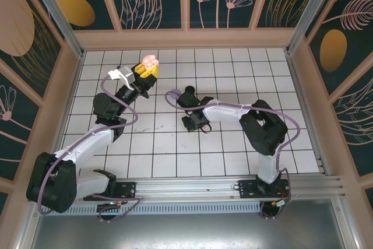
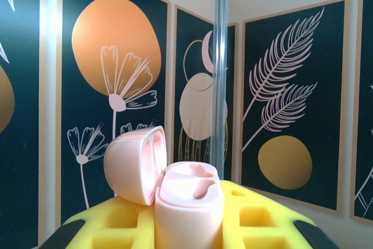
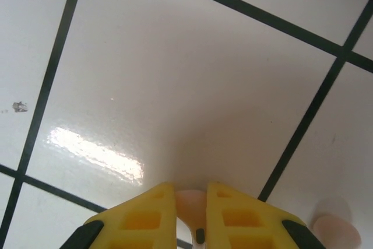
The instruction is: Insert the wireless bluetooth earbuds into the charging case
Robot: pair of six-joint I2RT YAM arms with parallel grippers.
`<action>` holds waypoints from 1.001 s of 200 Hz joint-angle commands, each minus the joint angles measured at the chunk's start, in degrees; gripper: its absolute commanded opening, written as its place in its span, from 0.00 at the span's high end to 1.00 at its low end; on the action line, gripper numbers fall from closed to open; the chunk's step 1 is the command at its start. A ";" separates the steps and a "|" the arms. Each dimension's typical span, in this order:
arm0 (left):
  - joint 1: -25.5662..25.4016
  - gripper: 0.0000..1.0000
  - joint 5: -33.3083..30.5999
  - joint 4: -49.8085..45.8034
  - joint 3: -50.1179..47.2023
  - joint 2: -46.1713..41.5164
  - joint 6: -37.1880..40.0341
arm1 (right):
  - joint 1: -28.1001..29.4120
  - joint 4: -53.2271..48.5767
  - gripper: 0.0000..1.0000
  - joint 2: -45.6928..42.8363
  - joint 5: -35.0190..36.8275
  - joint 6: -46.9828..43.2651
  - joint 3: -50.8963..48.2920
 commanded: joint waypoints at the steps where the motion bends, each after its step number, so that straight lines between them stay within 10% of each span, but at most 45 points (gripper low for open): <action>1: -0.39 1.00 1.33 1.11 1.29 -1.18 2.18 | 0.20 -1.78 0.85 -5.09 2.16 1.57 0.58; 138: -5.00 1.00 1.31 1.89 -3.95 1.28 20.22 | -0.94 -5.09 0.86 -19.79 11.17 -3.25 27.86; 200: -7.04 1.00 1.60 0.08 -2.11 3.80 23.09 | -0.82 8.59 0.85 -29.65 4.53 -6.70 23.08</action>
